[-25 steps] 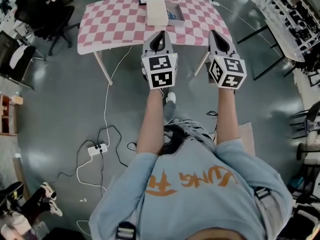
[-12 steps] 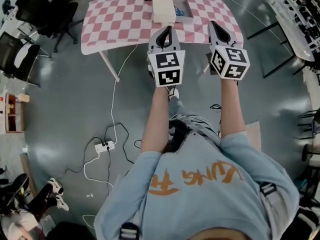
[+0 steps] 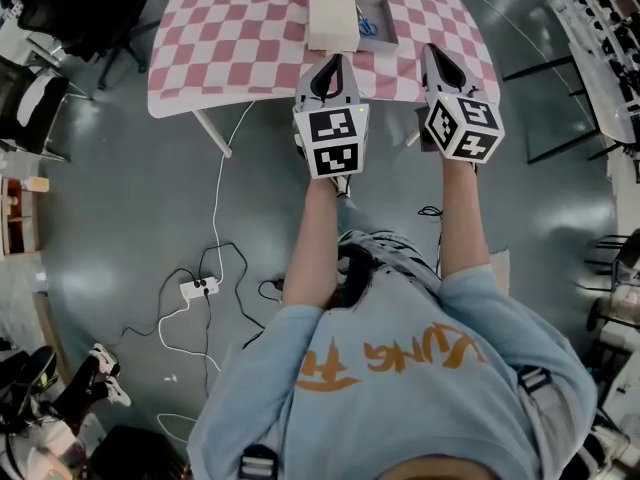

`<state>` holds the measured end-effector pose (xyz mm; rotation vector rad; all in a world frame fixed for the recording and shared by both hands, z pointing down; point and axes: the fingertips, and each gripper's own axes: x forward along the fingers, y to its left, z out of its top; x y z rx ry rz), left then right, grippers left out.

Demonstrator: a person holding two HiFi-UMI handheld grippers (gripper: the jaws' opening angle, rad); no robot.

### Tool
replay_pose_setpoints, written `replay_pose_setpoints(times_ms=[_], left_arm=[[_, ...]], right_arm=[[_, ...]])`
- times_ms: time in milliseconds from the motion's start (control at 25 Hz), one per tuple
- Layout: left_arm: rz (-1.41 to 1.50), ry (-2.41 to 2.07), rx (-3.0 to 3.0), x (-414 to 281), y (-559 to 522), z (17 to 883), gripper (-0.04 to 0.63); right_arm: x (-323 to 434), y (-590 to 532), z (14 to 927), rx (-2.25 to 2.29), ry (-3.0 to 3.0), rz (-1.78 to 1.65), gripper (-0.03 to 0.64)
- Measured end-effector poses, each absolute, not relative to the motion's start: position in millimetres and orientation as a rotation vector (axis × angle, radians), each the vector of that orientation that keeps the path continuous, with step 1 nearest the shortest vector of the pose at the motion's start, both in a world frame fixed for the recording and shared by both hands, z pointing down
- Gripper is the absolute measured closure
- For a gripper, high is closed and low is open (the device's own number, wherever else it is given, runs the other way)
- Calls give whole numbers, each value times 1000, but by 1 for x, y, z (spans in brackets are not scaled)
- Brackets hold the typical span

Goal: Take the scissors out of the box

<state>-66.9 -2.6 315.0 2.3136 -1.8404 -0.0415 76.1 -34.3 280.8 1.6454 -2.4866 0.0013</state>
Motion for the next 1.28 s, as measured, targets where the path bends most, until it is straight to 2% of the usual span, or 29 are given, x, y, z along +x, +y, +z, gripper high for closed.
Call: replay_pose_setpoints(times_ms=[560, 880, 1280], left_arm=[[117, -1815, 2147, -27, -142, 409, 578], [270, -1836, 2163, -17, -201, 417, 578], [304, -1896, 2199, -5, -239, 383, 578]], right_arm=[[147, -171, 383, 1688, -2364, 282, 620], [159, -240, 408, 1712, -2425, 434, 620], [183, -287, 384, 1771, -2496, 468, 620]])
